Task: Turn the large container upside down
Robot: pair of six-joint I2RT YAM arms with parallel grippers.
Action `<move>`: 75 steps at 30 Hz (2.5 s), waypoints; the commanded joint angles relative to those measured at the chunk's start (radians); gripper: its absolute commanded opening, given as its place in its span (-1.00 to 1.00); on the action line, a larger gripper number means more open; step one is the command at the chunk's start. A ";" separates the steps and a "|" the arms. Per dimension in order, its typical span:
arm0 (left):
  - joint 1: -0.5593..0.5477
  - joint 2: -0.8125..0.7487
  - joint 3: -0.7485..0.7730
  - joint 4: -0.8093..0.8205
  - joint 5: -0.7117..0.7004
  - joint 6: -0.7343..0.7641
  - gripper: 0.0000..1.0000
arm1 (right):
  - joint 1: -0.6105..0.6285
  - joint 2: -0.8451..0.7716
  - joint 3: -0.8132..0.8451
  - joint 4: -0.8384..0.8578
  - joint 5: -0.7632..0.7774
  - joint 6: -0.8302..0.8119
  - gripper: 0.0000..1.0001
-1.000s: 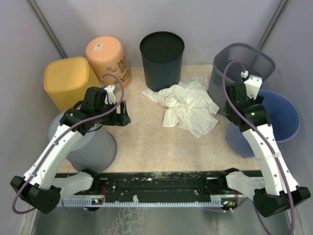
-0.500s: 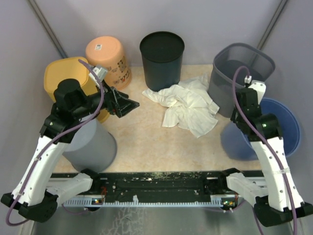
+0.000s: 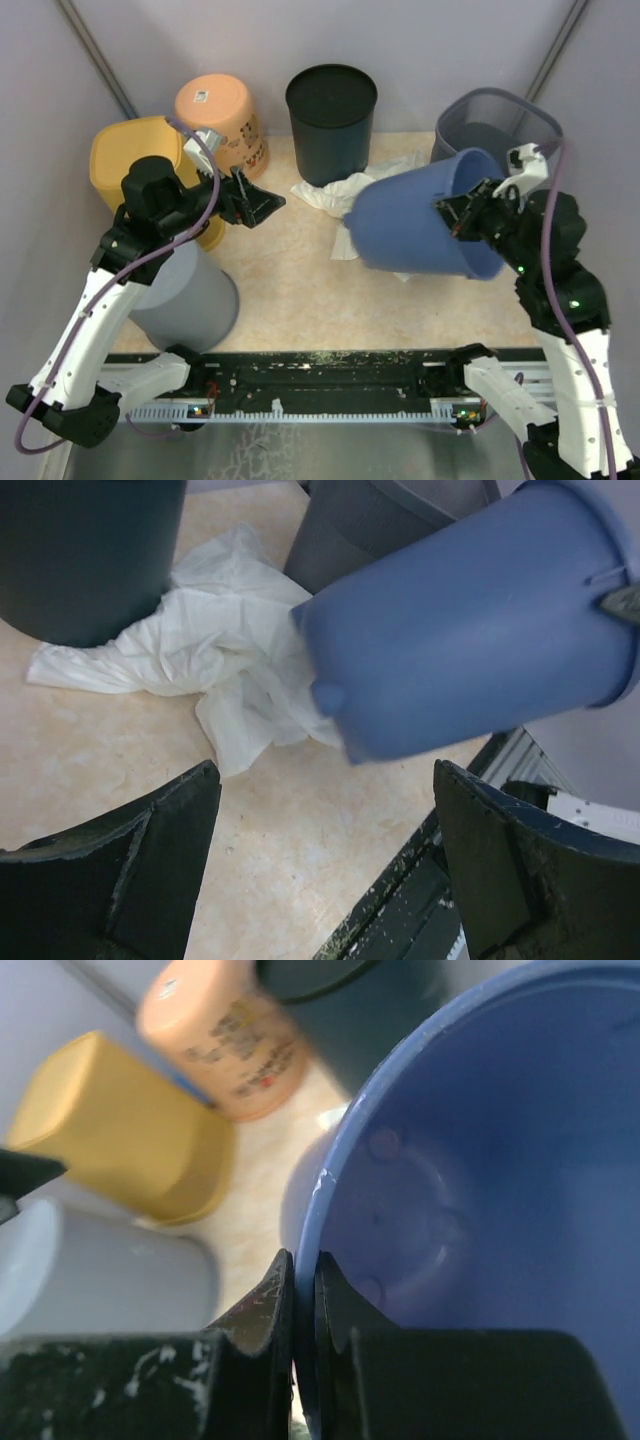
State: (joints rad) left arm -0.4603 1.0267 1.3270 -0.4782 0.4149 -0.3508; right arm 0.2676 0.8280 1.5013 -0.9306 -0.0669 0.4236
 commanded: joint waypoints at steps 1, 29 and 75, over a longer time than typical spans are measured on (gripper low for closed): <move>-0.003 -0.017 0.072 -0.033 -0.164 -0.025 0.82 | 0.005 -0.073 -0.335 0.654 -0.366 0.315 -1.00; -0.001 0.088 -0.077 -0.207 -0.158 -0.097 0.85 | 0.142 -0.226 -1.247 1.623 -0.203 0.925 -1.00; 0.189 0.040 -0.373 0.378 0.426 -0.377 0.85 | 0.142 -0.282 -1.499 1.812 -0.136 1.063 -1.00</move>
State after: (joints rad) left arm -0.2722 1.0912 0.9321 -0.2268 0.7547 -0.6674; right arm 0.4049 0.5125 0.0086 0.7948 -0.1692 1.4490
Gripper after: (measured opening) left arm 0.932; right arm 0.060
